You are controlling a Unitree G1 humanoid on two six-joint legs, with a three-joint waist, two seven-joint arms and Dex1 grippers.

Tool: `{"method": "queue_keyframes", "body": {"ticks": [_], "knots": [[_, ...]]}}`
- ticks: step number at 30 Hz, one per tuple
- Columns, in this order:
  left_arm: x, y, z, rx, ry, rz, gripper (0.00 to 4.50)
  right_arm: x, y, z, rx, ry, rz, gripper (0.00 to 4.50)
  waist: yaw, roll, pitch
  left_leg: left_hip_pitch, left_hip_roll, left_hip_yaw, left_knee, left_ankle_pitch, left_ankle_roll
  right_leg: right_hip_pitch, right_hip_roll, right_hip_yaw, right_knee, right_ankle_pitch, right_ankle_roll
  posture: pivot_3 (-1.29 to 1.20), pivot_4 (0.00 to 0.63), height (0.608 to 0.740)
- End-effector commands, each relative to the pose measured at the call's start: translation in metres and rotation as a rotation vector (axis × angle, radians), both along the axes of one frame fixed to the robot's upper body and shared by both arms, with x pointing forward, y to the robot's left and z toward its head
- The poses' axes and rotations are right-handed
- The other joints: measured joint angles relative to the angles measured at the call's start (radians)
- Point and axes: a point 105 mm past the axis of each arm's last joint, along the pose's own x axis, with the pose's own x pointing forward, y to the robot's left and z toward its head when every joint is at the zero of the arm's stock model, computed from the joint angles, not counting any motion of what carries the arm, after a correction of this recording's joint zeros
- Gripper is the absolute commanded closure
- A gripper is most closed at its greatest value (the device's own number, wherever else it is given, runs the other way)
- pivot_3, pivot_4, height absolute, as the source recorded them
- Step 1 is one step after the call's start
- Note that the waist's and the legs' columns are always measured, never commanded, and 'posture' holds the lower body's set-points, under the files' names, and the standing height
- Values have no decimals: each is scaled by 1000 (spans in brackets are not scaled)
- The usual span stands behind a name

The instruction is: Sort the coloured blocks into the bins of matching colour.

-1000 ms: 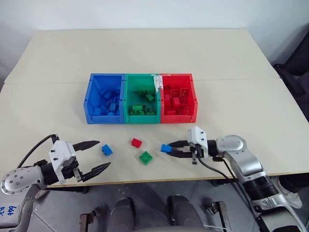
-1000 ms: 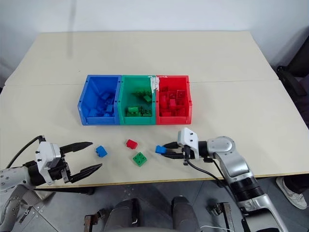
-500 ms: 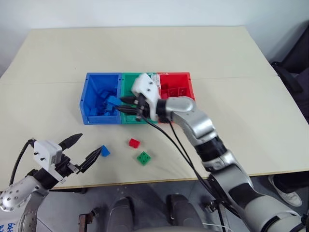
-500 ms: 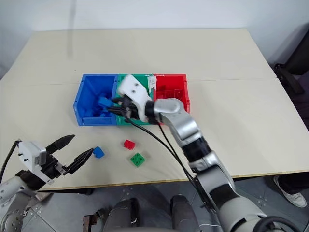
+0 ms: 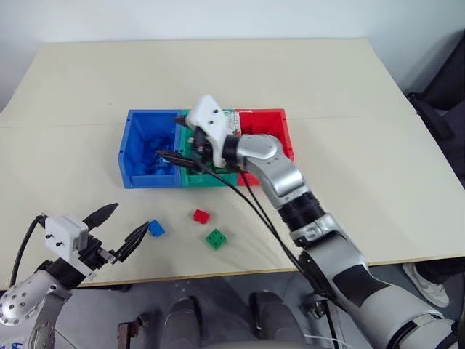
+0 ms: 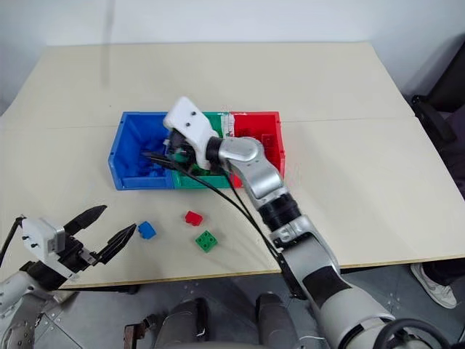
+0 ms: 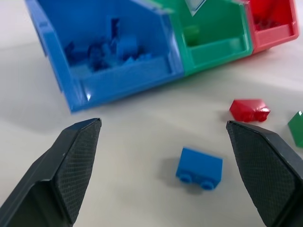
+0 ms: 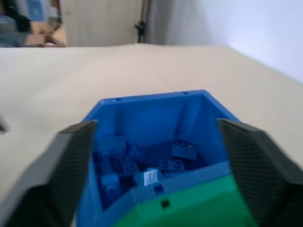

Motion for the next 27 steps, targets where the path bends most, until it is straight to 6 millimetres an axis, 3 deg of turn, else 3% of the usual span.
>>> {"method": "queue_keyframes", "body": {"ticks": [1, 5, 8, 10, 17, 21, 25, 27], "knots": [[6, -8, 7, 23, -22, -84, 0, -18, -45, 11, 61, -78, 69, 30, 6, 0, 0, 0, 0, 0, 0, 0, 0, 0, 0, 0, -1, 0, 0, 0, 150, 740], [14, -23, 4, 107, -3, -234, 0, -44, -98, -20, -50, -146, 141, 30, 8, 0, 0, 0, 0, 0, 0, 0, 0, 1, 1, -1, -3, 0, 0, 0, 150, 740], [23, -45, -2, 194, 8, -418, 0, -59, -157, -60, -162, -83, 123, 30, 16, 0, 0, 1, 0, 1, -1, 0, 0, 2, 1, -1, -4, 0, 0, 0, 150, 740], [26, -56, -2, 213, 8, -507, 0, -64, -186, -75, -208, -44, 78, 30, 23, 1, 1, 3, 0, 1, 0, 0, 0, 5, 2, -1, -8, 0, 0, 0, 150, 740], [41, -78, 3, 218, -21, -656, 0, -76, -253, -97, -278, 41, -78, 30, 27, 2, 1, 7, 2, 7, 1, 0, 1, 7, 3, 3, -8, 0, 1, 0, 150, 740], [47, -80, 12, 199, -58, -652, 0, -78, -250, -98, -275, 43, -65, 30, 25, 2, 1, 7, 3, 9, 4, -1, 1, 8, 3, 6, -8, 1, 2, 0, 150, 740], [47, -70, 13, 192, -57, -634, 0, -78, -217, -93, -251, 53, 51, 30, 22, 2, 1, 10, 3, 12, 4, -1, 1, 8, 4, 9, -7, 2, 3, 0, 150, 740], [46, -59, 14, 185, -52, -594, 0, -79, -188, -87, -234, 77, 155, 30, 21, 2, 1, 13, 3, 14, 4, -1, 1, 8, 4, 11, -4, 2, 3, 0, 150, 740]]}}
